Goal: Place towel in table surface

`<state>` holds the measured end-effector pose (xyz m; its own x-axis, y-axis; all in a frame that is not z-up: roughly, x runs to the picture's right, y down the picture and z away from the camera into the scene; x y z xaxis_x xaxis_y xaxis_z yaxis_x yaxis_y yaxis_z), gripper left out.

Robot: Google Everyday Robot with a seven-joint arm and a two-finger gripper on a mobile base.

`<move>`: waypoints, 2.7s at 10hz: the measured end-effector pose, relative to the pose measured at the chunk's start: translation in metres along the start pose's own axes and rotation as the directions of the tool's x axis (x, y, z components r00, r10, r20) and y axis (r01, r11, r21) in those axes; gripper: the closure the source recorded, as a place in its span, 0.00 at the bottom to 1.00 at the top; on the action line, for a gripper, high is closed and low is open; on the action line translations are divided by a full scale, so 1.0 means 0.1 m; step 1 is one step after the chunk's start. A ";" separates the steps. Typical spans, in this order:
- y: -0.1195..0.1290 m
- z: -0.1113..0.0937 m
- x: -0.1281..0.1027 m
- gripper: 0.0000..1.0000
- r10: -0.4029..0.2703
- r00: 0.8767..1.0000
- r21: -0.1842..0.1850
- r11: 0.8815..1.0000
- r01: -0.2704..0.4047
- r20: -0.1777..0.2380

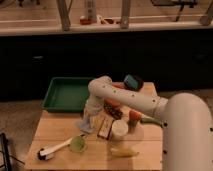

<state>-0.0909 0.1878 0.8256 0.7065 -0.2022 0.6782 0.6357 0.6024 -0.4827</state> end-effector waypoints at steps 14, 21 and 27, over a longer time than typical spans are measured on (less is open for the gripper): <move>0.06 -0.06 0.07 0.20 -0.010 0.999 0.002 1.000 0.009 0.030; 0.08 -0.09 0.06 0.20 -0.028 0.999 0.003 1.000 0.028 0.039; 0.08 -0.09 0.06 0.20 -0.029 0.999 0.002 1.000 0.029 0.039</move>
<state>-0.0793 0.1845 0.8209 0.6751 -0.1893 0.7131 0.6551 0.5982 -0.4614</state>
